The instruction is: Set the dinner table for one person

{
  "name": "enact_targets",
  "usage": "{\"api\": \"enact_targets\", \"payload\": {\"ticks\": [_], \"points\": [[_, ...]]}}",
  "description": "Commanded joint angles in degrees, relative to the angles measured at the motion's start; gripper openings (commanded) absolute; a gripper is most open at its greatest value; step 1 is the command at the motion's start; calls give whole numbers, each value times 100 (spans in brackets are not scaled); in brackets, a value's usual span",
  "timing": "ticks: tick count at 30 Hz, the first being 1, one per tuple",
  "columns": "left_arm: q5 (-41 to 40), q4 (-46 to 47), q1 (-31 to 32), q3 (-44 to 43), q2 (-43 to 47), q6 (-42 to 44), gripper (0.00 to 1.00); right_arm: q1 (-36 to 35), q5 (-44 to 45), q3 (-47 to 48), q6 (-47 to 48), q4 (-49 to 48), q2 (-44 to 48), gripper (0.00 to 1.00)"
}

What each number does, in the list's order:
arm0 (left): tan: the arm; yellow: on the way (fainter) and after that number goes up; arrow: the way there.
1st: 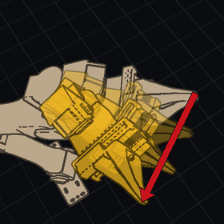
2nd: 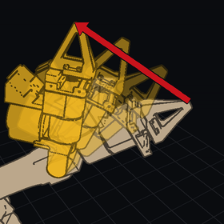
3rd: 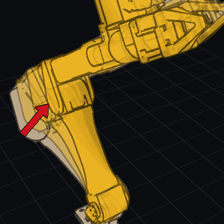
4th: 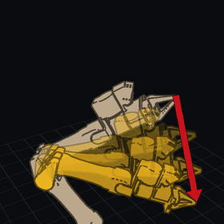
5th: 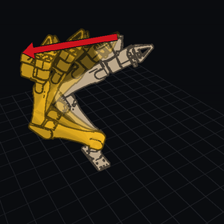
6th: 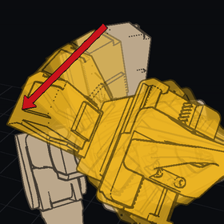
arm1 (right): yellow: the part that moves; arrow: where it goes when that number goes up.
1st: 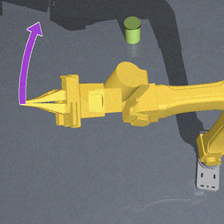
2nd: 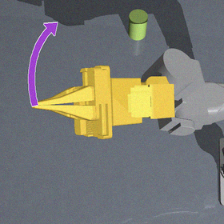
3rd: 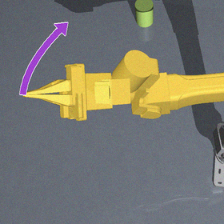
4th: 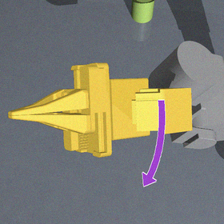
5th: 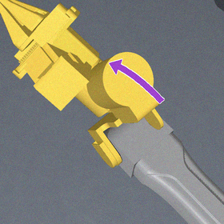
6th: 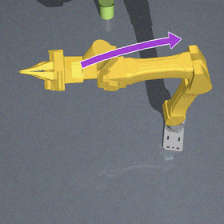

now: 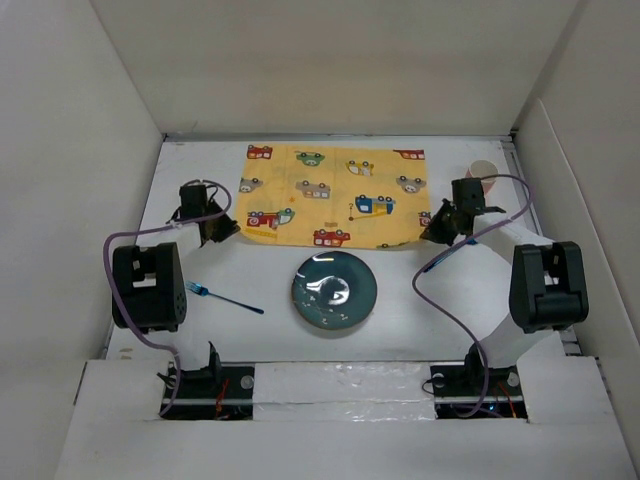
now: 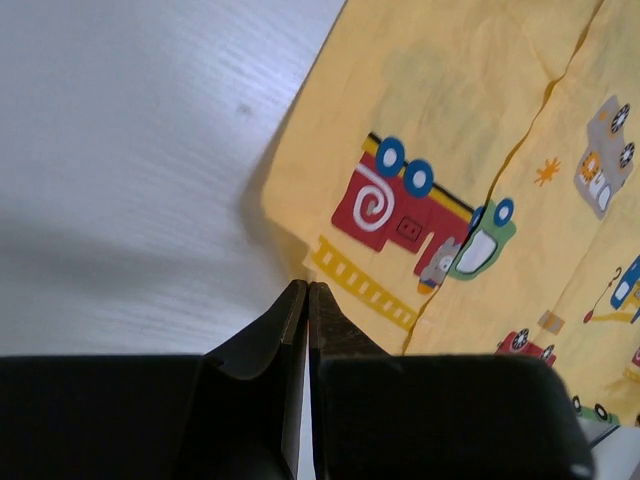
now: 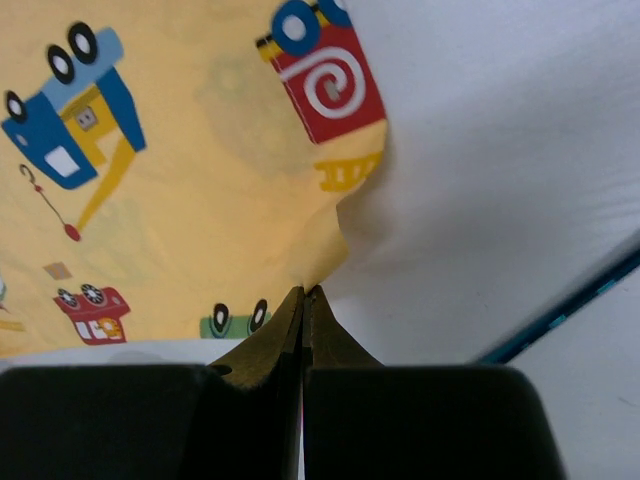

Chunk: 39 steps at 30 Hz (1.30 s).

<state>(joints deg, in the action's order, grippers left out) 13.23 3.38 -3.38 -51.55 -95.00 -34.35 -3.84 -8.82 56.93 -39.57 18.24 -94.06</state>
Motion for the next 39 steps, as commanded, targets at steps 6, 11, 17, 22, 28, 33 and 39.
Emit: {"api": "enact_targets", "payload": {"ticks": [6,11,17,22,28,33,39], "points": [[-84,-513,-5,927,1263,-2,0,102,135,-559,99,-66,520,0],[-557,-1084,-5,1076,1598,235,0,155,152,-542,186,65,564,0],[-716,-1164,-5,1261,1695,280,0,155,100,-656,301,118,617,0],[-831,-1181,-5,1226,1555,350,0,208,126,-779,459,224,661,0],[-849,-1076,-5,1121,1414,350,0,146,65,-990,424,206,766,0],[-805,-1085,-5,1147,1405,359,5,94,143,-1052,415,233,872,8],[-937,-1251,-5,1033,1853,350,50,41,223,-736,555,566,1117,49]]}}
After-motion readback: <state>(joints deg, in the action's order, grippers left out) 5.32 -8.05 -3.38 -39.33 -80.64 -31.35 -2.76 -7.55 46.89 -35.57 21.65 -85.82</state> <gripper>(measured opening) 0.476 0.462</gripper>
